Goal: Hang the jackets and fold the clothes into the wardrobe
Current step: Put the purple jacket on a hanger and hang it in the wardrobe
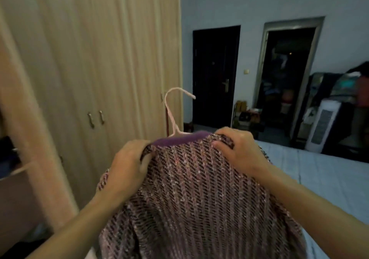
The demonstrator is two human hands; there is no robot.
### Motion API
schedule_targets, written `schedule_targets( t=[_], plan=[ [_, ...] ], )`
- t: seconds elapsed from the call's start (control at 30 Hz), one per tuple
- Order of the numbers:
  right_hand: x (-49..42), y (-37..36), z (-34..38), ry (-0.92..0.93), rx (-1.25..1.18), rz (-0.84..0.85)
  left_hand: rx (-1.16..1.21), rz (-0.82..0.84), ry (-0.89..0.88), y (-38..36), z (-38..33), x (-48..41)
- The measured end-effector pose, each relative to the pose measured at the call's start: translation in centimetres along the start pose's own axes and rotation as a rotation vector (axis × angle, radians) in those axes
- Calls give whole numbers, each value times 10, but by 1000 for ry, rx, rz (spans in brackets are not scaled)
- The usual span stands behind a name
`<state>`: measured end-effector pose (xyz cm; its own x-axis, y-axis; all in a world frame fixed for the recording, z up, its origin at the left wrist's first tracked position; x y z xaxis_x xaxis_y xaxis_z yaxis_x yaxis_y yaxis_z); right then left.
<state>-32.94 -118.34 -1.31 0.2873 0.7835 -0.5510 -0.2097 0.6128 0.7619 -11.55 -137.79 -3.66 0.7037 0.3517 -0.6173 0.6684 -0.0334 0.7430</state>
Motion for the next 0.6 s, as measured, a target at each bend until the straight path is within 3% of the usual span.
schedule_targets(
  t=[0.13, 0.27, 0.6],
  plan=[
    [-20, 7, 79, 68, -53, -120, -56, -127, 13, 85, 16, 14],
    [-28, -8, 128, 102, -136, -138, -116, -104, 36, 136, 36, 35],
    [-56, -38, 183, 193, -347, -100, -350, -215, 77, 219, 36, 59]
  ],
)
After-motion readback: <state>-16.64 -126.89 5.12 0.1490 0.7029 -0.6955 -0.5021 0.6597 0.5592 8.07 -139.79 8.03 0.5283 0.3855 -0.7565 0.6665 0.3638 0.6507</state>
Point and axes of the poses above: each hand's wrist, its own x-axis away from the middle knuckle, its own y-axis out of the back of the hand, z = x × y, the point moved 4 cm from there along -x, towards the middle knuckle, and after that the axes turned 10 degrees about z, right-handed, at the moved point
